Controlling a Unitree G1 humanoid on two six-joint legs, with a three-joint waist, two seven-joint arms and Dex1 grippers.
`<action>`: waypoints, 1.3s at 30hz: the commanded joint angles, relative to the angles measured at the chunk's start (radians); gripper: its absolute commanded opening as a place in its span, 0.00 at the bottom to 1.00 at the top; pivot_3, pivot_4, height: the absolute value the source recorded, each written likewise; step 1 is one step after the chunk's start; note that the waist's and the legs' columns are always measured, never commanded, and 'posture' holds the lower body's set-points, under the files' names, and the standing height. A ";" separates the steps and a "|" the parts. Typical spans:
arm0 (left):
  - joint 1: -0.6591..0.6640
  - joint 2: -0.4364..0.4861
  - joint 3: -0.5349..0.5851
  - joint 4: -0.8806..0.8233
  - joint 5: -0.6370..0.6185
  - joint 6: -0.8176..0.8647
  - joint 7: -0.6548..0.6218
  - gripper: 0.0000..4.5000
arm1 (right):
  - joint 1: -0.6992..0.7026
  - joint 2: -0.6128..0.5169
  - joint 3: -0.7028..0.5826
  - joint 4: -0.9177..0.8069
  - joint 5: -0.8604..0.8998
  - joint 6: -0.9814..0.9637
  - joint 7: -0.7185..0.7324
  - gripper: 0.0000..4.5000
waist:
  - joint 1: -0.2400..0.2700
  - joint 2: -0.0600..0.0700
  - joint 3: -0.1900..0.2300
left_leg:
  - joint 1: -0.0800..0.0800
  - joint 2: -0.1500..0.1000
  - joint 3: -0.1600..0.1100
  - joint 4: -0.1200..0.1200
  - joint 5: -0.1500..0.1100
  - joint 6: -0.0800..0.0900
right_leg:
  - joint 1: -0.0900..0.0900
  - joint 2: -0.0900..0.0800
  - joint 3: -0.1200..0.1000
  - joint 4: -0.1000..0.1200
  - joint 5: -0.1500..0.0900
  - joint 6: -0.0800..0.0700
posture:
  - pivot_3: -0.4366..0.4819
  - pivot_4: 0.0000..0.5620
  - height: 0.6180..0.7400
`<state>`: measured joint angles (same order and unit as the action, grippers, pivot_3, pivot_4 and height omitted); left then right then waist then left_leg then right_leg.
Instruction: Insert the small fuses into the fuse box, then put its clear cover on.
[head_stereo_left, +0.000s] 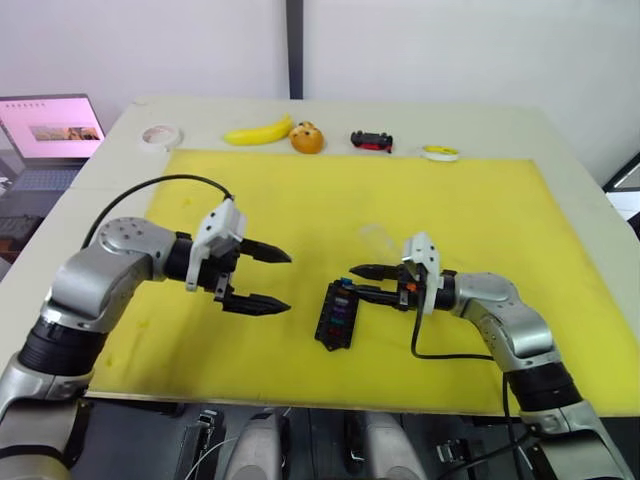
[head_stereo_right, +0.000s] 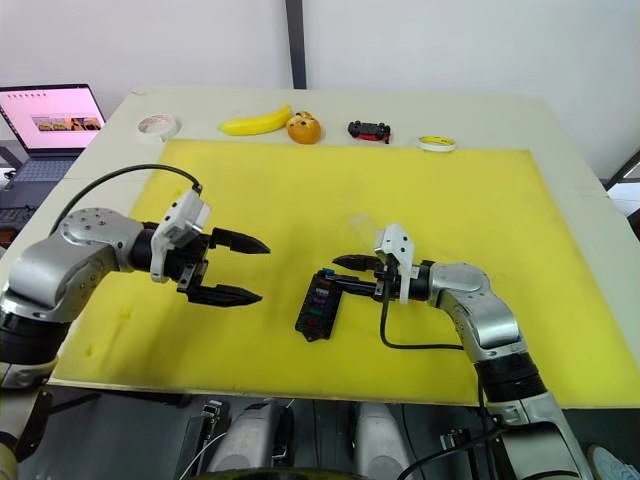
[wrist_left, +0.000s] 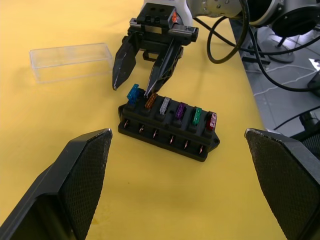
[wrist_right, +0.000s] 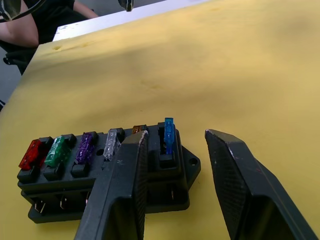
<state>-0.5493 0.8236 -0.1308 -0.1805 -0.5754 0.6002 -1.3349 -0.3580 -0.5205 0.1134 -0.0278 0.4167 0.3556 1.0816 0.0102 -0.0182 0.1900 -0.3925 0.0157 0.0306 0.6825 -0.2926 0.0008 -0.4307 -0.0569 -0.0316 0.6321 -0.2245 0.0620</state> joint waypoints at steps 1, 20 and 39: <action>-0.001 0.007 0.023 -0.032 0.003 -0.016 0.000 1.00 | -0.013 0.000 -0.027 -0.063 0.037 0.024 -0.007 0.44 | 0.000 0.000 0.000 | 0.000 0.000 0.000 0.000 0.000 0.000 | 0.000 0.000 0.000 0.000 0.000 0.000 | 0.48 0.27 0.98; 0.002 -0.009 0.019 -0.028 0.019 -0.028 0.004 1.00 | -0.039 -0.022 -0.028 -0.136 0.068 0.078 -0.031 0.27 | 0.000 0.000 0.000 | 0.000 0.000 0.000 0.000 0.000 0.000 | 0.000 0.000 0.000 0.000 0.000 0.000 | 0.48 0.27 0.98; 0.004 -0.015 0.019 -0.021 0.021 -0.039 0.010 1.00 | -0.096 -0.062 0.046 -0.189 -0.007 0.184 -0.081 0.01 | 0.000 0.000 0.000 | 0.000 0.000 0.000 0.000 0.000 0.000 | 0.000 0.000 0.000 0.000 0.000 0.000 | 0.48 0.27 0.98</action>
<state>-0.5448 0.8104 -0.1310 -0.1807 -0.5551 0.5787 -1.3255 -0.4411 -0.5849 0.1600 -0.2082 0.4152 0.5547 1.0055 0.0104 -0.0182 0.1900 -0.3925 0.0156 0.0305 0.6826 -0.2926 0.0008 -0.4307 -0.0569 -0.0317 0.6321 -0.2245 0.0620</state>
